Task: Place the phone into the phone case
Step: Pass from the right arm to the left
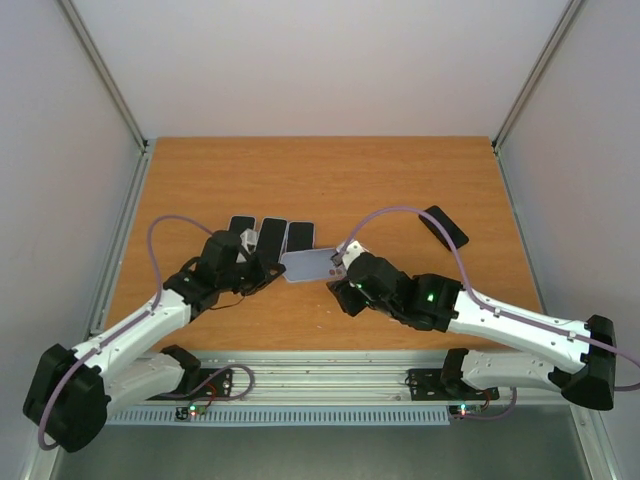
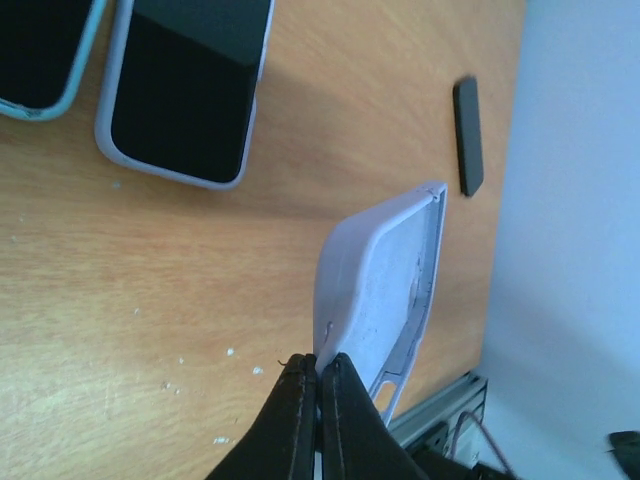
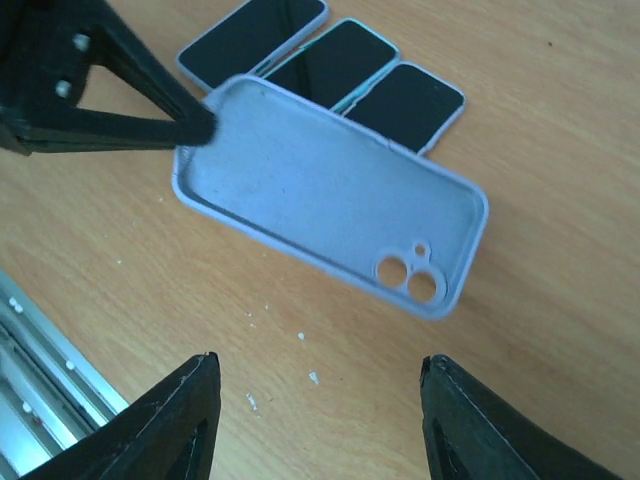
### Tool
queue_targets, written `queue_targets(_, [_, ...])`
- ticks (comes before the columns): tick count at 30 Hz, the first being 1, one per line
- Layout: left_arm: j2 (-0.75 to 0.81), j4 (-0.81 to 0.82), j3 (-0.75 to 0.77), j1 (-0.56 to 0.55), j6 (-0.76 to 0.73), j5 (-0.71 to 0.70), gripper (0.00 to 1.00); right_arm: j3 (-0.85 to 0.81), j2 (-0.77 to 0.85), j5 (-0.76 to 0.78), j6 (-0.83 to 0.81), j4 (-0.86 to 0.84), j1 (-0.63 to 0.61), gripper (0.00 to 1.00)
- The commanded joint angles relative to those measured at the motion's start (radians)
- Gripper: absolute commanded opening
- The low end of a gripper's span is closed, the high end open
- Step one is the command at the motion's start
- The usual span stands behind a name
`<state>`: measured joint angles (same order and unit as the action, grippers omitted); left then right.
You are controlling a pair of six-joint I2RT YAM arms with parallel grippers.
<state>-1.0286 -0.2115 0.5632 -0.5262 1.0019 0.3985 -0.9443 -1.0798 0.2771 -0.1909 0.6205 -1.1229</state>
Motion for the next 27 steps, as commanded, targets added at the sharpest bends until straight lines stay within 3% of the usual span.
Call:
queue_targets(1, [0.064,0.199,-0.047,-0.013,0.162,-0.108,0.0,0.078,0.052,0.082,0.285,-0.137,-0.005,0.58])
queue_targets(10, [0.136,0.386,-0.158,-0.045,0.311,-0.179,0.0,0.295,0.13,0.142,0.492,-0.48,-0.005,0.69])
queue_targets(19, [0.169,0.44,-0.189,-0.094,0.351,-0.238,0.0,0.388,0.091,0.242,0.584,-0.749,-0.005,0.68])
queue_targets(27, [0.168,0.516,-0.22,-0.133,0.381,-0.261,0.0,0.387,0.009,0.284,0.68,-0.828,0.029,0.63])
